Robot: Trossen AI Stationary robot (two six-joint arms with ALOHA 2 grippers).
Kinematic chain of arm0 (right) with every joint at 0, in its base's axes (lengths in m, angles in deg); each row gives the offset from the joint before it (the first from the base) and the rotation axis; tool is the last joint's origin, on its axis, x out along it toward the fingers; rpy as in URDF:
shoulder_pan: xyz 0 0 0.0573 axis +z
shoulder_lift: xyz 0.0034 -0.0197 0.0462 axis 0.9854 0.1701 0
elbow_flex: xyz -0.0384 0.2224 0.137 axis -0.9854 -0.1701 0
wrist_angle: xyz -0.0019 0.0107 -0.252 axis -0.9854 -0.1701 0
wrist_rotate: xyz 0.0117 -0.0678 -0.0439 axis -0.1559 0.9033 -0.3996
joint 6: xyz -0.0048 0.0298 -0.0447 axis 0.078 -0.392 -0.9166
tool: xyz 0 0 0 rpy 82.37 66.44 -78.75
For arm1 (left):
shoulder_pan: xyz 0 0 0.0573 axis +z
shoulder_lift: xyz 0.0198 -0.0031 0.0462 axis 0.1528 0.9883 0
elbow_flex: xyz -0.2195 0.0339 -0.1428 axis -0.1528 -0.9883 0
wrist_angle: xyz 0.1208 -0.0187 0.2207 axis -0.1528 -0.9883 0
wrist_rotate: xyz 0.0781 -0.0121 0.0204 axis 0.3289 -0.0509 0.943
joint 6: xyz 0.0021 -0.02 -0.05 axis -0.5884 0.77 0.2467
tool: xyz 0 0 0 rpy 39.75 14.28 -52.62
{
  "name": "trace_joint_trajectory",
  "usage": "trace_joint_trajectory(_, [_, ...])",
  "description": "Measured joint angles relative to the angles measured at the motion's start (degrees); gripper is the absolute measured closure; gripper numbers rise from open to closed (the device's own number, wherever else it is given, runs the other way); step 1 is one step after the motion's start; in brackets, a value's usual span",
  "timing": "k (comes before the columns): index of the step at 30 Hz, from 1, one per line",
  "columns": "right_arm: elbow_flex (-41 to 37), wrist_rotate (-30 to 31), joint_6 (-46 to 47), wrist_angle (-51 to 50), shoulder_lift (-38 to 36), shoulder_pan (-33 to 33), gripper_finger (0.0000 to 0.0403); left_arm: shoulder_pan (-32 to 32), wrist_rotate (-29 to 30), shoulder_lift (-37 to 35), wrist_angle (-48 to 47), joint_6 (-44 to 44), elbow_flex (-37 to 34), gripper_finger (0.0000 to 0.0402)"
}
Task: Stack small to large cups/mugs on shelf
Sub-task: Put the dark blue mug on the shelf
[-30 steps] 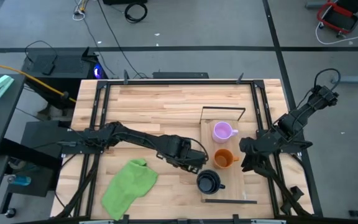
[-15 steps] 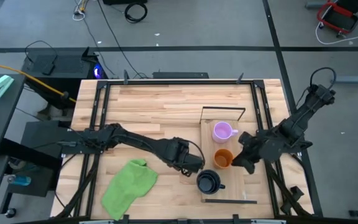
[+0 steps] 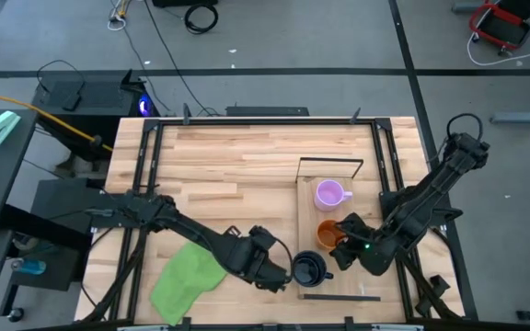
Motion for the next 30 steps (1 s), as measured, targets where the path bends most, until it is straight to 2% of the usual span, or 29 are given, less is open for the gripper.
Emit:
trace_joint_trajectory(8, [0.0, 0.29, 6.18, 3.81, 2.4, 0.47, 0.029, -0.75, 1.73, 0.31, 8.18, -4.98, -2.32, 0.0365])
trace_joint_trajectory(14, [0.0, 0.61, 9.99, 4.21, 3.93, 1.89, 0.03, 0.03, 2.25, 0.31, 8.75, -6.03, -2.32, 0.0354])
trace_joint_trajectory(25, [0.0, 0.59, 9.92, 7.89, 6.33, 2.27, 0.0308, 3.59, 1.69, 0.52, 9.79, -8.3, -2.32, 0.0351])
trace_joint_trajectory(30, [0.0, 0.59, 9.03, 7.84, 6.33, 2.29, 0.0308, 3.68, -0.13, 0.55, 15.23, -10.49, -2.32, 0.0351])
